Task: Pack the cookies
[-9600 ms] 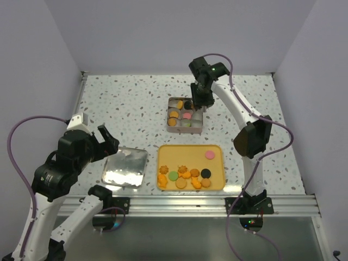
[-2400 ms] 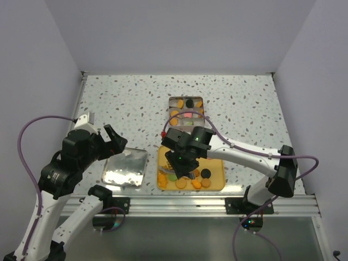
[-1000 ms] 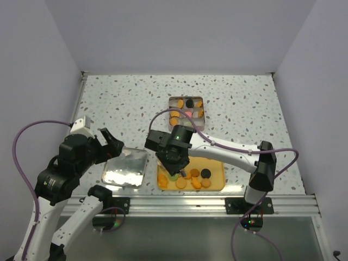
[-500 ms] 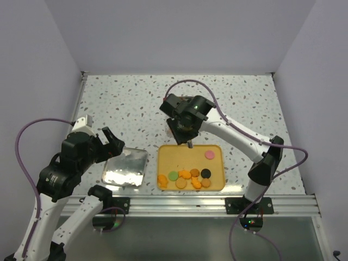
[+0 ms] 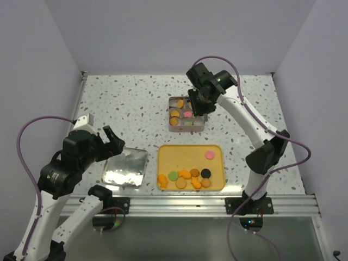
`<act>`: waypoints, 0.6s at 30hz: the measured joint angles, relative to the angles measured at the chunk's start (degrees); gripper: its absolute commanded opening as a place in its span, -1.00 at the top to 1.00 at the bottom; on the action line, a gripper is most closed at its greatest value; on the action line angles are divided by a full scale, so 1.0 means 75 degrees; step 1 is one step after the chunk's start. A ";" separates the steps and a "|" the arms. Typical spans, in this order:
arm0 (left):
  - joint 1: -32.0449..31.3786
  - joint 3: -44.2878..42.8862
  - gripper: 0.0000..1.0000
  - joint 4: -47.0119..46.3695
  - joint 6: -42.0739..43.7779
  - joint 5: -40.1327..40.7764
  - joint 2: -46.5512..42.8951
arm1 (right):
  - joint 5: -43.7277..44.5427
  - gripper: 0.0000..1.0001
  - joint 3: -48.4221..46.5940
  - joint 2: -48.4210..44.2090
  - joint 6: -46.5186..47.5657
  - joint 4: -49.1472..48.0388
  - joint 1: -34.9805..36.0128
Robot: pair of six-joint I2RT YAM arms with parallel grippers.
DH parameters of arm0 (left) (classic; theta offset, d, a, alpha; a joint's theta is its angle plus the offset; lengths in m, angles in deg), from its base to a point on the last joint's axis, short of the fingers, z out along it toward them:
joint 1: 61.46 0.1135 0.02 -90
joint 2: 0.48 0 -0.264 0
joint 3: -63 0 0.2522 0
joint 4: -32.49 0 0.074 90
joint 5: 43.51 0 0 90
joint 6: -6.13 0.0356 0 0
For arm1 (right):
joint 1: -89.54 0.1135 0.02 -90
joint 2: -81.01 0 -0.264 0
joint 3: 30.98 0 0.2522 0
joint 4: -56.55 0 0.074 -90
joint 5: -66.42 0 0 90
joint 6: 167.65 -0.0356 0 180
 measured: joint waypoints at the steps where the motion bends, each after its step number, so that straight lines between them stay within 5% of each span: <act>1: 0.0000 -0.0020 -1.00 0.0000 0.0003 0.0009 0.0006 | -0.0020 0.22 0.0012 0.0044 0.0035 0.0000 -0.0111; 18: 0.0000 -0.0064 -1.00 -0.0079 0.0160 0.0085 0.0361 | -0.0402 0.07 0.1661 0.0020 0.0227 -0.0309 -0.0662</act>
